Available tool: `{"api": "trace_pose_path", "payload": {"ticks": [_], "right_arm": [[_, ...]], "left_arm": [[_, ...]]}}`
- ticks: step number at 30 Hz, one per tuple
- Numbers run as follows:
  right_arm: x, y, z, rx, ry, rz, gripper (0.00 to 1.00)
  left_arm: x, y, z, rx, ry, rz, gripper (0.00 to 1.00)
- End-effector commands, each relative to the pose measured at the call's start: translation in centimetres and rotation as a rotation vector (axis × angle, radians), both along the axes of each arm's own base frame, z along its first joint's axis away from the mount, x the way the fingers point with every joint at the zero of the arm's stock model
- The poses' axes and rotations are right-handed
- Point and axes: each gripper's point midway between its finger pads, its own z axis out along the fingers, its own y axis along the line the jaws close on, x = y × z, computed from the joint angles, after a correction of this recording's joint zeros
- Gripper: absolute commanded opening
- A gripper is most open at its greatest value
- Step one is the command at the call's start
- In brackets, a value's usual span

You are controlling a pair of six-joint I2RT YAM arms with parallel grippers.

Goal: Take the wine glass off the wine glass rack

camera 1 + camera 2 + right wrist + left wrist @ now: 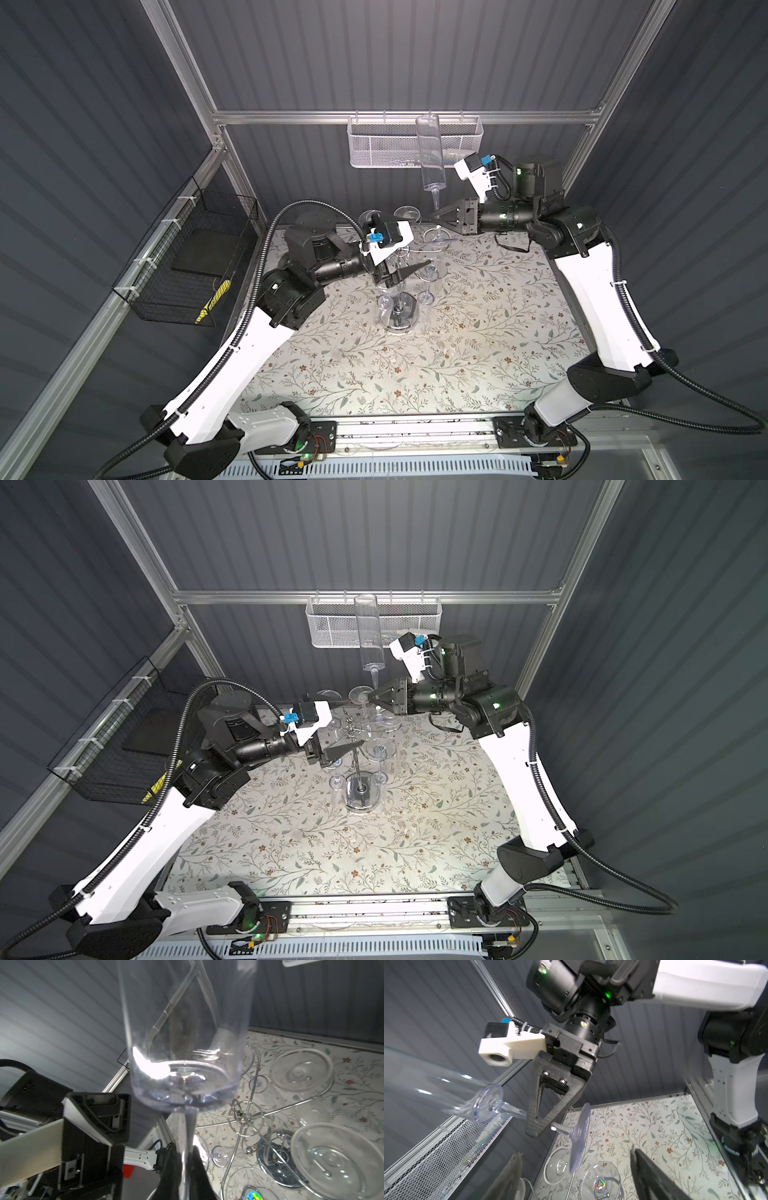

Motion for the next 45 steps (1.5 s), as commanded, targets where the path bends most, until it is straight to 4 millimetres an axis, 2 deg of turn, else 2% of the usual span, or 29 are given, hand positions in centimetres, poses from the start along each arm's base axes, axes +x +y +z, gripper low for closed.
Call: {"api": "trace_pose_path", "payload": {"ticks": [1, 5, 10, 15, 21, 32, 34, 40, 45], "right_arm": [[0.5, -1.8, 2.7, -0.043, -0.245, -0.087, 0.00], [0.2, -2.4, 4.3, -0.030, -0.474, -0.114, 0.00], [-0.2, -2.3, 4.3, -0.009, -0.611, -0.136, 0.00], [-0.6, -0.9, 3.6, -0.031, -0.650, -0.106, 0.00], [-0.8, 0.3, 2.7, -0.043, -0.649, -0.074, 0.00], [-1.2, 2.5, 1.1, -0.081, -0.648, -0.005, 0.00], [-1.4, 2.8, 0.2, -0.109, -0.626, 0.017, 0.00], [-2.0, 3.7, -0.9, -0.140, -0.610, 0.057, 0.00], [-2.3, 4.1, -1.5, -0.163, -0.608, 0.070, 0.00]], "left_arm": [[-0.2, 1.0, 3.7, -0.169, 0.082, 0.027, 0.86], [1.1, 1.3, 6.1, -0.269, 0.243, 0.011, 0.87], [4.5, 2.6, 8.3, -0.426, 0.417, -0.080, 0.87], [6.0, 1.2, 9.4, -0.463, 0.519, -0.165, 0.86], [5.8, 0.4, 10.9, -0.505, 0.547, -0.287, 0.86], [5.9, 0.0, 11.0, -0.511, 0.576, -0.329, 0.81], [6.0, 0.0, 10.9, -0.516, 0.576, -0.322, 0.80], [6.1, 0.1, 10.8, -0.523, 0.571, -0.316, 0.71], [6.3, 0.4, 10.6, -0.538, 0.565, -0.288, 0.54]]}}
